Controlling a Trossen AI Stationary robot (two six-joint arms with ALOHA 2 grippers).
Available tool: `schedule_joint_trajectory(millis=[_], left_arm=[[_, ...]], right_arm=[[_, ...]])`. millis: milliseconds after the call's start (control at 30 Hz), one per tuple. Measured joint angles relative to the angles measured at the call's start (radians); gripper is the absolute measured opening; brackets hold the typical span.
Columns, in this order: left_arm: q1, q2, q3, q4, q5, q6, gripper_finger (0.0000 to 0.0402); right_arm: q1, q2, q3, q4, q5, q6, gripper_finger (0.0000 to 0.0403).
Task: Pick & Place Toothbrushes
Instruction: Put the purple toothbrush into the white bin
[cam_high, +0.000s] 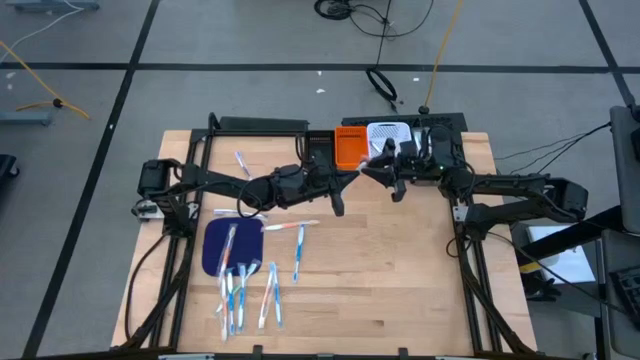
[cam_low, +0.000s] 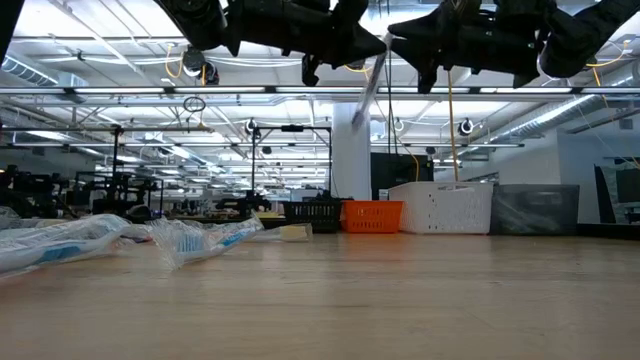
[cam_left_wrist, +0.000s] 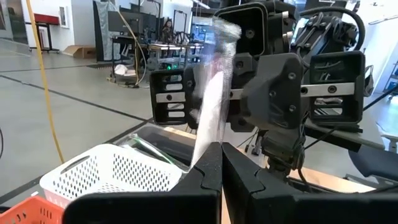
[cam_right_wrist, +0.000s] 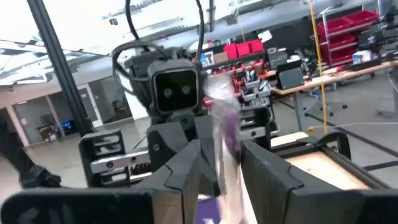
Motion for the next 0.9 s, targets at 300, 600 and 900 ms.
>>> schedule_joint_trajectory(millis=[300, 600, 900], left_arm=[[-0.001, 0.000, 0.000, -0.007, 0.000, 0.006, 0.0000], [0.000, 0.000, 0.000, -0.008, -0.008, 0.026, 0.0006], [0.000, -0.015, -0.001, -0.052, -0.011, 0.103, 0.0100]], right_arm=[[0.004, 0.000, 0.000, -0.041, 0.020, -0.047, 0.0017], [0.004, 0.000, 0.000, -0.052, 0.021, -0.060, 0.0017], [-0.037, -0.001, 0.000, -0.091, 0.017, -0.063, 0.0017]])
